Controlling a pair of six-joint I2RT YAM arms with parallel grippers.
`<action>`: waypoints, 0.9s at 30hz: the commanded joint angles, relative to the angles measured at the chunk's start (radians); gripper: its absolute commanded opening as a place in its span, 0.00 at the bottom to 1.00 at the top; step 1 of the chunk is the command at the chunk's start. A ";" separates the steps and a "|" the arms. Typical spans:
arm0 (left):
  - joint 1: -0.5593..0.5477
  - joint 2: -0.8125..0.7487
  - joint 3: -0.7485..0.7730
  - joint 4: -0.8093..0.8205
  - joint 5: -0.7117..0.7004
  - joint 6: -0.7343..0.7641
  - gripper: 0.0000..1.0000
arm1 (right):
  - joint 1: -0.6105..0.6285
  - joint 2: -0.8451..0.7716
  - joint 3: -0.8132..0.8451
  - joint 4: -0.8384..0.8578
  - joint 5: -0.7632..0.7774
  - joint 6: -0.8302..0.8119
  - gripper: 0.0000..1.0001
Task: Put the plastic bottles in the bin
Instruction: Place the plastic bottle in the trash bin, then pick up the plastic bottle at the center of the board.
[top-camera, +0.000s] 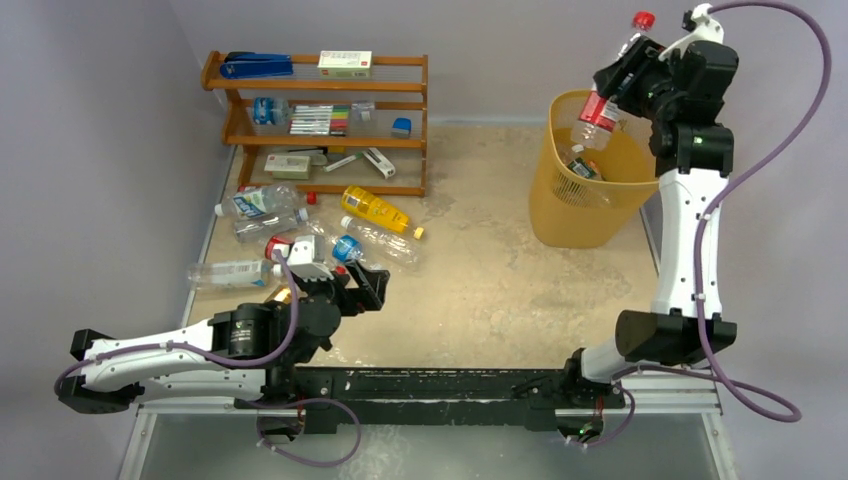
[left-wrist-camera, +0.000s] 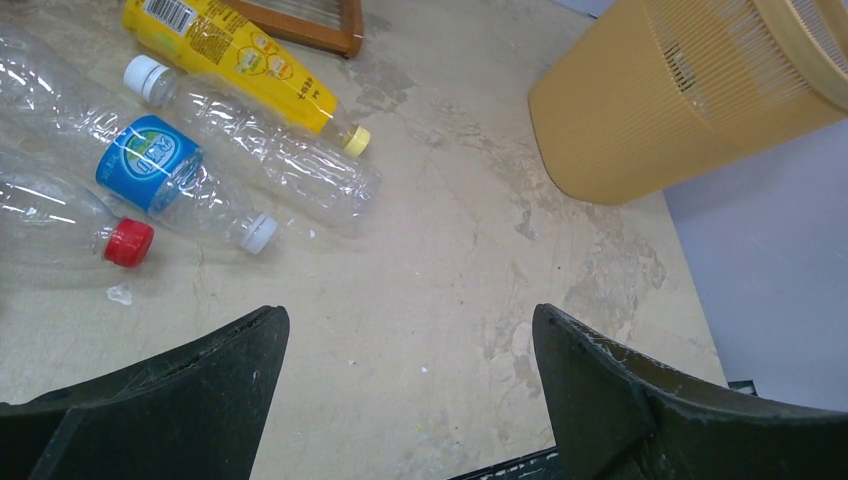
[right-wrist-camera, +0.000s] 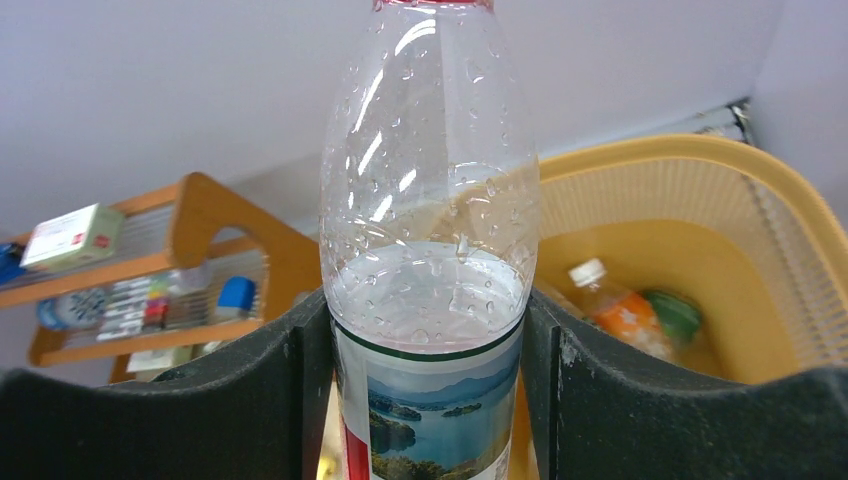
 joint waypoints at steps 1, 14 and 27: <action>-0.007 -0.010 -0.005 0.040 -0.002 -0.003 0.92 | -0.045 0.027 0.049 -0.021 -0.037 -0.031 0.64; -0.008 0.005 -0.013 0.070 0.000 0.010 0.92 | -0.050 0.049 0.088 -0.096 0.009 -0.073 0.88; -0.008 0.032 0.007 0.045 -0.016 -0.005 0.95 | 0.049 -0.048 0.016 -0.087 -0.157 -0.149 0.94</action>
